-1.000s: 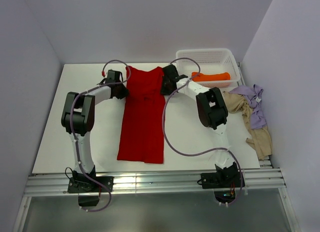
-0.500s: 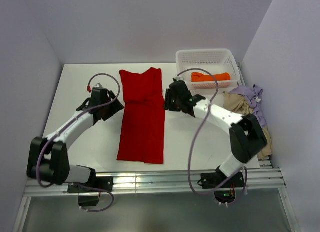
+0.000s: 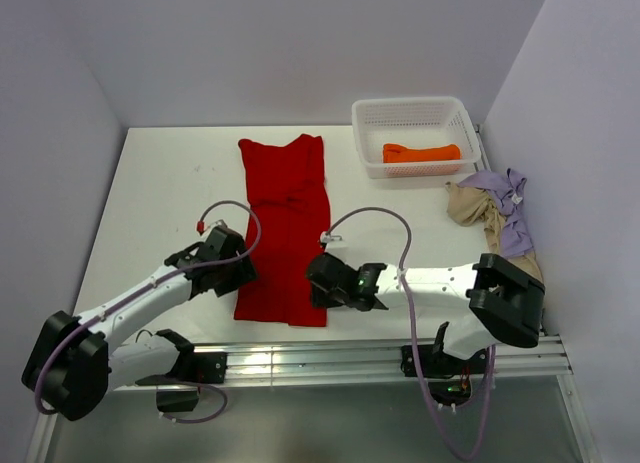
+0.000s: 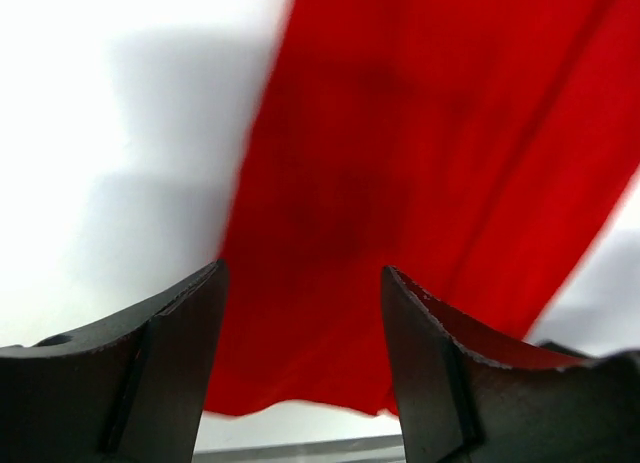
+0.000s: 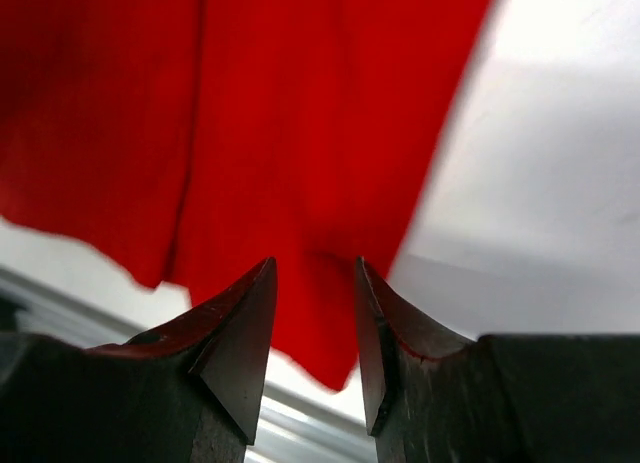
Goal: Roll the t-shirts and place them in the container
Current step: Fold the tshirt
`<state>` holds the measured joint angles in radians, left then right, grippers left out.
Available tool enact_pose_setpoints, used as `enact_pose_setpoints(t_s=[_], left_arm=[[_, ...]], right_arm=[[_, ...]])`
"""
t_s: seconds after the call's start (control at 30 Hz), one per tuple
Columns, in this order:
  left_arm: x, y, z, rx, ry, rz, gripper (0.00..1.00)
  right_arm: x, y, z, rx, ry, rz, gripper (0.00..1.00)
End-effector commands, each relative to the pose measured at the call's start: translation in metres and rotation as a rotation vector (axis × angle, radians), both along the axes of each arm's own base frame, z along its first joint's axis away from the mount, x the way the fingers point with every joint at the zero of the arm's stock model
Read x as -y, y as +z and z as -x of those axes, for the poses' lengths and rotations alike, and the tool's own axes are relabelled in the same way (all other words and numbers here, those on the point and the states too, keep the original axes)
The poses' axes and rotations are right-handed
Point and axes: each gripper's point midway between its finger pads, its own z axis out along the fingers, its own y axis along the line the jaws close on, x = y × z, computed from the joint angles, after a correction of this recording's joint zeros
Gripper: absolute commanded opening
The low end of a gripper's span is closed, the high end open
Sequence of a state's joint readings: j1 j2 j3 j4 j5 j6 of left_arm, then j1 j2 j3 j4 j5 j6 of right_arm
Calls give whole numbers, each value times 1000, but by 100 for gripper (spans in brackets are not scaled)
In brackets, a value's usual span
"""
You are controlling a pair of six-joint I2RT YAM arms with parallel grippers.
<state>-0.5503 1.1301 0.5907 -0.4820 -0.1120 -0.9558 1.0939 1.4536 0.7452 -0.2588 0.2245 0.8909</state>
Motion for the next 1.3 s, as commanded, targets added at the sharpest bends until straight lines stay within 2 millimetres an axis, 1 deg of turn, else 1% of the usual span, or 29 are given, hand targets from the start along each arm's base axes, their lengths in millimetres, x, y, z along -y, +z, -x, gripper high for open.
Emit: enact_pose_setpoints(t_s=[0.0,0.03,0.07,0.13,0.2,0.23,0.27,0.33,0.37,0.43,0.47,0.5,0.57,0.6,0.63,0.67,0.77,0.87,0.93,1.07,1.23,1.27], left_arm=[[-14,-1,15,0,67,-26,67],[-12,-7,23,-14,64,-12,67],[-6,-6,30,-20,44,15,65],[-10,-11,37,-42,62,12,63],[-13,-13,40,-43,86,0,63],[-14,-14,42,-47,87,-8,62],[-14,-16,45,-54,83,-17,62],[-15,-20,49,-64,89,-24,61],[-13,-21,52,-66,78,-21,61],[-14,-27,58,-80,79,-15,60],[-11,-26,60,-71,69,-1,59],[-14,-31,65,-80,69,-4,59],[-14,-32,68,-75,72,9,58],[-15,-37,73,-86,72,6,58],[-17,-38,75,-86,76,1,58],[-19,-40,77,-91,83,-2,58],[-20,-40,79,-83,87,-3,58],[-19,-40,81,-88,87,3,57],[-19,-42,84,-102,81,-3,56],[-19,-44,92,-128,66,-25,55],[-20,-46,95,-140,64,-42,55],[-21,-46,95,-141,67,-45,55]], right_arm=[[-10,5,14,17,-87,-52,44],[-11,2,19,2,-85,-52,43],[-13,0,24,-7,-82,-50,43],[-10,-7,34,-24,-104,-17,43],[-6,-10,39,-32,-134,5,43],[-6,-10,45,-31,-126,4,43],[-2,-13,47,-30,-128,9,43],[-3,-8,50,-34,-140,-25,43],[1,-10,54,-32,-140,-22,43],[2,-2,56,-24,-149,-52,43],[5,0,58,-16,-147,-57,43],[5,7,60,-13,-142,-77,43],[9,10,63,-13,-137,-83,44],[11,13,65,-14,-133,-92,46],[15,9,66,-22,-131,-83,47],[15,9,68,-28,-126,-87,47],[19,0,70,-40,-128,-70,48],[16,-8,71,-54,-121,-62,49],[15,-17,70,-60,-122,-34,49],[10,-22,67,-80,-109,-59,49],[12,-24,60,-85,-122,-70,49],[11,-24,60,-86,-116,-79,47]])
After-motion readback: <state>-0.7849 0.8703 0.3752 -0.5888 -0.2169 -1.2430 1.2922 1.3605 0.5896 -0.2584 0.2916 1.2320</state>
